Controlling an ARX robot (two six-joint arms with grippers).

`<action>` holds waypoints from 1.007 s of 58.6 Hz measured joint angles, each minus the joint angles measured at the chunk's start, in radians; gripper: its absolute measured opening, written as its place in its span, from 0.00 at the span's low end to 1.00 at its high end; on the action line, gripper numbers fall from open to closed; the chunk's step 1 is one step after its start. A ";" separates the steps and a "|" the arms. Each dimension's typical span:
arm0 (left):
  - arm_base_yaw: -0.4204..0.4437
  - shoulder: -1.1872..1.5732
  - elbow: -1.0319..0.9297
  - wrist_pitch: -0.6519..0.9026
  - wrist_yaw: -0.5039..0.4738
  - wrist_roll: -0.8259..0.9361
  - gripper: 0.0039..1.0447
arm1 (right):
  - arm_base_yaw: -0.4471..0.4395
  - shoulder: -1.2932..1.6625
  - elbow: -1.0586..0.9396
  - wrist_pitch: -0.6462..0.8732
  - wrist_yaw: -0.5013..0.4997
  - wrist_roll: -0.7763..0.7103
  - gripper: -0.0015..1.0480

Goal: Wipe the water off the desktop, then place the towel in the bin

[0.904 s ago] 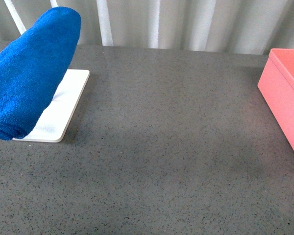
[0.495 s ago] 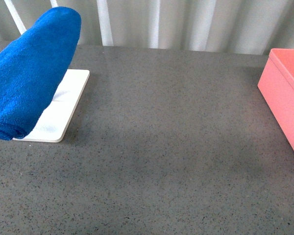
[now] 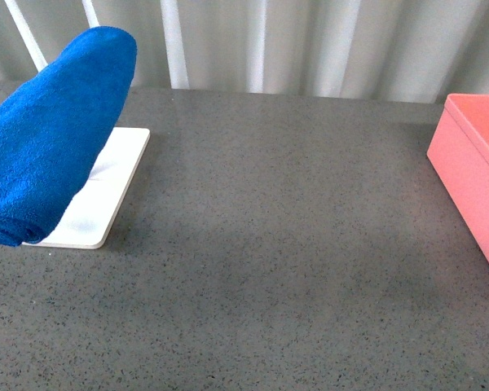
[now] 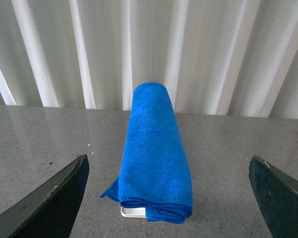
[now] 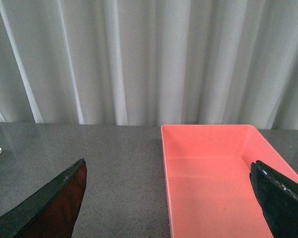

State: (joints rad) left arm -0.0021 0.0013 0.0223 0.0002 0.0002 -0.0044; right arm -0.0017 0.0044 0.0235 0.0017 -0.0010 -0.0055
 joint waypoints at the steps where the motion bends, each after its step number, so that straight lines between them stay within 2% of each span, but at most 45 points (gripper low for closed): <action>1: 0.000 0.000 0.000 0.000 0.000 0.000 0.94 | 0.000 0.000 0.000 0.000 0.000 0.000 0.93; 43: 0.000 0.000 0.000 0.000 0.000 0.000 0.94 | 0.000 0.000 0.000 0.000 0.000 0.000 0.93; 45: -0.014 0.021 0.009 -0.033 -0.034 -0.024 0.94 | 0.000 0.000 0.000 0.000 0.000 0.000 0.93; 46: -0.027 0.048 0.031 -0.088 -0.109 -0.064 0.94 | 0.000 0.000 0.000 0.000 0.000 0.000 0.93; 50: -0.027 0.208 0.100 -0.177 -0.214 -0.174 0.94 | 0.000 0.000 0.000 0.000 0.000 0.000 0.93; 53: 0.008 0.355 0.143 -0.118 -0.190 -0.240 0.94 | 0.000 0.000 0.000 0.000 0.000 0.000 0.93; 59: 0.101 0.671 0.289 0.117 -0.029 -0.254 0.94 | 0.000 0.000 0.000 0.000 0.001 0.001 0.93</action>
State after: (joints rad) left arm 0.0986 0.6724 0.3115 0.1177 -0.0292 -0.2584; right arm -0.0017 0.0044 0.0235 0.0013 -0.0002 -0.0048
